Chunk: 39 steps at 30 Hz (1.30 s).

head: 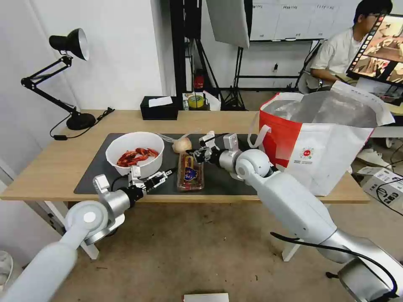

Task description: Pick up the trash from the table and place it into the takeout bag.

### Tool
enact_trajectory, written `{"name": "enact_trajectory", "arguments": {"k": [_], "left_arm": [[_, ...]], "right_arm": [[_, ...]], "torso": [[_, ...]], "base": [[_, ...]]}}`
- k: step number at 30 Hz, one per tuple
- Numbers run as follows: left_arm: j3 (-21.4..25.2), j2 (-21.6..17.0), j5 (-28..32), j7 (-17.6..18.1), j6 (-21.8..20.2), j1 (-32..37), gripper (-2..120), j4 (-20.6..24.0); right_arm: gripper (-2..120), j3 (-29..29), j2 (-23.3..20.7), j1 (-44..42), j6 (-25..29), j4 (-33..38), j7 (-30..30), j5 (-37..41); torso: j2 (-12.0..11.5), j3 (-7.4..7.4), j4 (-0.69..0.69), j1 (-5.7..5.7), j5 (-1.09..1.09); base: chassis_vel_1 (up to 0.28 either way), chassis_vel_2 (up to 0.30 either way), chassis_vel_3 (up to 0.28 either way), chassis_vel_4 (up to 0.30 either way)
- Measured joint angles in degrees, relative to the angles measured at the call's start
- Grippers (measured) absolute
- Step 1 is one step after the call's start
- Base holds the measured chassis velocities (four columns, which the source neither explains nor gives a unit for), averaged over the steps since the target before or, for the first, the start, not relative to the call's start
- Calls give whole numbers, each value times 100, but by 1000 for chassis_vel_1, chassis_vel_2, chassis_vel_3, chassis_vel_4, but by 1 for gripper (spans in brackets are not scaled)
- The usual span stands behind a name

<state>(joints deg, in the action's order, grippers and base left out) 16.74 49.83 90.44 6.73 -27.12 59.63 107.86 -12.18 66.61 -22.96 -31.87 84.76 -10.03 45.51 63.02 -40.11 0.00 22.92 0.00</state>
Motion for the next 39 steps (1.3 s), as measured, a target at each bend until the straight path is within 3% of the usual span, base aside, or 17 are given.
{"name": "enact_trajectory", "arguments": {"k": [14, 39], "left_arm": [[-312, 104, -113, 498, -477, -428, 100, -109], [-864, 302, 62, 608, -475, -1105, 100, -646]], "right_arm": [[0, 62, -55, -75, 1, 65, 23, 1], [0, 67, -15, -67, 1, 5, 42, 6]], "torso": [[1, 0, 0, 0, 0], [1, 1, 0, 0, 0]], "base": [[0, 0, 0, 0], [0, 0, 0, 0]]}}
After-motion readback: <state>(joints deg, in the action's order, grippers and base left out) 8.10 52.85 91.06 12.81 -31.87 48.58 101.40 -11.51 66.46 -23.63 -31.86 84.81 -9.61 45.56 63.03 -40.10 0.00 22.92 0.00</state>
